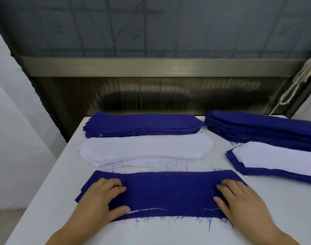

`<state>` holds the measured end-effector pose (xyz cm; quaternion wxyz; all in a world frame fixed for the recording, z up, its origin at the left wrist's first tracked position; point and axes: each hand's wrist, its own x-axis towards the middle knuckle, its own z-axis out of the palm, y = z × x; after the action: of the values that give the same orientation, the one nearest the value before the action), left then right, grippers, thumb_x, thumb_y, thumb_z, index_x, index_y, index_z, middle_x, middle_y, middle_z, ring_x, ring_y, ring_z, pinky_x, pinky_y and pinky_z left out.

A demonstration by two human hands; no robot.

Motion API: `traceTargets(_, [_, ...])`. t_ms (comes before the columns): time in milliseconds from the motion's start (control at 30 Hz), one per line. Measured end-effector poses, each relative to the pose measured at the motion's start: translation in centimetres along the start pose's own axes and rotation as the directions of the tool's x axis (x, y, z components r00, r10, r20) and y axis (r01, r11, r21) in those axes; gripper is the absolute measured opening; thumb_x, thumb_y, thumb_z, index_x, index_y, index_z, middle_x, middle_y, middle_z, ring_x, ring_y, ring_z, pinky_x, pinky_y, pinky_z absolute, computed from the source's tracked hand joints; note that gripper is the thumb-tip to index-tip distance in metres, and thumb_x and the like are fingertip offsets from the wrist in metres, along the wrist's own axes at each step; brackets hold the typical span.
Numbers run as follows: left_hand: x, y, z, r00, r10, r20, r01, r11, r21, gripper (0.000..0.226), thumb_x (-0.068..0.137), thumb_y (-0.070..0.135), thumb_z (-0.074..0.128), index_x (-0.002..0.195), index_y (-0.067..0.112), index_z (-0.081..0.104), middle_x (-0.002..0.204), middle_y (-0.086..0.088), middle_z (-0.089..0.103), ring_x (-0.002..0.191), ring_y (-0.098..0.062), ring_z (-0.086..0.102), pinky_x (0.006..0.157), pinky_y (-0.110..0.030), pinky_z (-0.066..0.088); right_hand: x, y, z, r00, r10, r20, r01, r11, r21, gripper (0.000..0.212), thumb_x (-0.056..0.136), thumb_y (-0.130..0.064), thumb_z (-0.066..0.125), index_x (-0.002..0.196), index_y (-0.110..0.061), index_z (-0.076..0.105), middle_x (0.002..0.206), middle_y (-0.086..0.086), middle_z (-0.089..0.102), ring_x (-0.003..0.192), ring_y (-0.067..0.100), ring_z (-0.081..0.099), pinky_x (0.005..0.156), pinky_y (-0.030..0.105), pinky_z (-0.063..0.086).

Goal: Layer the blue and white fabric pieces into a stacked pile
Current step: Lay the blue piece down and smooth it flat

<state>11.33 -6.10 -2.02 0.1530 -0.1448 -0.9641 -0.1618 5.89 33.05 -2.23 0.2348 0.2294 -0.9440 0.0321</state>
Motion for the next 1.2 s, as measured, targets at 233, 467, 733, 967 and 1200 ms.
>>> traceTargets(233, [-0.5,-0.6,0.4,1.000,-0.004,-0.026,0.004,1.000,0.030,0.067,0.085,0.076,0.033,0.100,0.026,0.076,0.103,0.020,0.062,0.092,0.004,0.044,0.083,-0.016,0.036,0.8,-0.1,0.5,0.998,-0.046,-0.045,0.046,0.999,0.008,0.071,0.102,-0.048,0.014,0.081,-0.014,0.072,0.084,0.001,0.067,0.065,0.021,0.063,0.053,0.033,0.052])
traceTargets(467, [-0.3,-0.7,-0.6,0.998,-0.061,0.001,0.061,0.996,0.069,0.058,0.082,0.075,0.039,0.095,0.031,0.075,0.098,0.025,0.060,0.087,0.006,0.047,0.078,-0.015,0.041,1.7,0.7,-1.1,0.989,-0.060,0.138,0.054,0.997,0.046,0.027,0.083,-0.044,0.060,0.063,-0.026,0.055,0.064,-0.012,0.049,0.052,0.010,0.047,0.049,0.019,0.034])
traceTargets(733, [8.5,1.5,0.0,0.998,-0.066,-0.010,0.066,0.997,0.044,0.017,0.090,0.034,0.063,0.103,0.024,0.070,0.101,0.012,0.063,0.092,-0.009,0.054,0.087,-0.024,0.043,10.2,0.6,-0.5,0.985,0.003,0.175,-0.064,0.936,0.347,0.009,0.093,-0.030,0.061,0.089,-0.022,0.060,0.089,-0.012,0.054,0.082,0.007,0.051,0.072,0.023,0.044])
traceTargets(967, [16.2,2.6,2.5,0.991,-0.075,0.107,0.088,0.989,-0.122,0.027,0.095,0.037,0.055,0.115,0.022,0.064,0.114,0.010,0.058,0.107,-0.010,0.049,0.094,-0.026,0.043,16.8,-0.7,4.1,0.931,-0.127,0.341,-0.015,0.923,0.384,0.014,0.094,-0.043,0.054,0.103,-0.033,0.052,0.101,-0.016,0.047,0.095,0.005,0.043,0.085,0.019,0.035])
traceTargets(1200, [17.1,1.6,3.3,0.979,-0.110,0.174,0.156,0.947,-0.281,0.025,0.084,0.045,0.068,0.101,0.027,0.064,0.098,0.015,0.055,0.098,-0.004,0.048,0.087,-0.021,0.042,17.8,-0.5,5.2,0.922,-0.131,0.363,-0.075,0.862,0.501,0.008,0.094,-0.033,0.058,0.087,-0.031,0.056,0.088,-0.014,0.051,0.087,0.006,0.046,0.076,0.020,0.040])
